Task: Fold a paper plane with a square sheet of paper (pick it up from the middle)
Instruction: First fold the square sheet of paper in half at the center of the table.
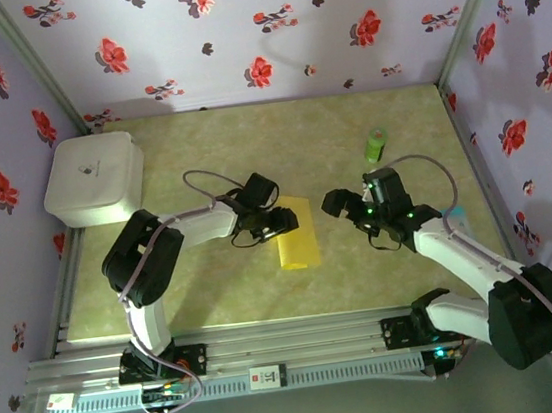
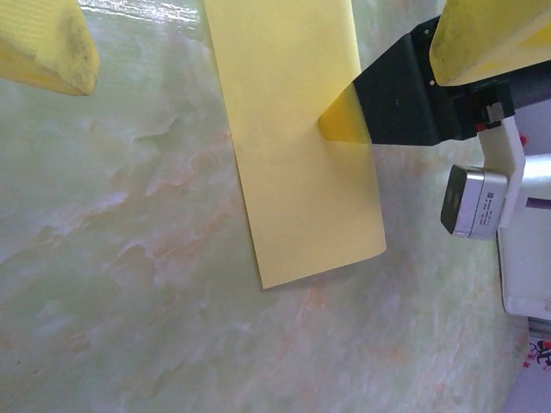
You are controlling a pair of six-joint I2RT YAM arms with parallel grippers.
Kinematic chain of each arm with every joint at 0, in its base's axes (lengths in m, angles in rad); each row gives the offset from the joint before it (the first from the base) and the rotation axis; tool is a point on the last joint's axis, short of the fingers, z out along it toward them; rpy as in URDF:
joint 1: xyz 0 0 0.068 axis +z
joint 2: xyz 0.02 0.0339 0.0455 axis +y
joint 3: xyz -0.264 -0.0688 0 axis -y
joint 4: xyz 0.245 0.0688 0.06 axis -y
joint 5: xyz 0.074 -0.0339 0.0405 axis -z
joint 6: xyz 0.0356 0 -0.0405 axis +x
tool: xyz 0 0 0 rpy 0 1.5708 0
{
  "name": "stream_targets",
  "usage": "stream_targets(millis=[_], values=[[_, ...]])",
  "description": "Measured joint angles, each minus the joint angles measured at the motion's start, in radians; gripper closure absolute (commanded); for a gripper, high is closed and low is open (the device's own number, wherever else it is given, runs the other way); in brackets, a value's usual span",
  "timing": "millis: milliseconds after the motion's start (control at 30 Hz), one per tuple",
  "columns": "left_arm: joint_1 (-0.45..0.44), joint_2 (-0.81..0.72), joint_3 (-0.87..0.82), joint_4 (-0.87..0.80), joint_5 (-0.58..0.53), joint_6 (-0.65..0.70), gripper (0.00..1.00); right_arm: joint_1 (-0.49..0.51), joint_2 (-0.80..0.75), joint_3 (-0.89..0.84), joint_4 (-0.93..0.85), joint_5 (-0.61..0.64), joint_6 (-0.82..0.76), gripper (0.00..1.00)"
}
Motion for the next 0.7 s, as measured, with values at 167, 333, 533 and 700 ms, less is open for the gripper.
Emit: stream_targets(millis=[167, 333, 533, 700], values=[[0.000, -0.016, 0.000, -0.024, -0.037, 0.021, 0.44, 0.011, 0.018, 0.000, 0.012, 0.000, 0.014, 0.01], [0.000, -0.048, 0.000, -0.061, -0.076, 0.045, 0.48, 0.035, 0.051, 0.000, 0.038, 0.000, 0.026, 0.03], [0.001, -0.061, 0.001, -0.112, -0.109, 0.076, 0.51, 0.060, 0.107, 0.000, 0.053, 0.001, 0.038, 0.05], [0.011, -0.061, 0.001, -0.140, -0.125, 0.086, 0.50, 0.078, 0.132, 0.000, 0.064, 0.002, 0.046, 0.05]])
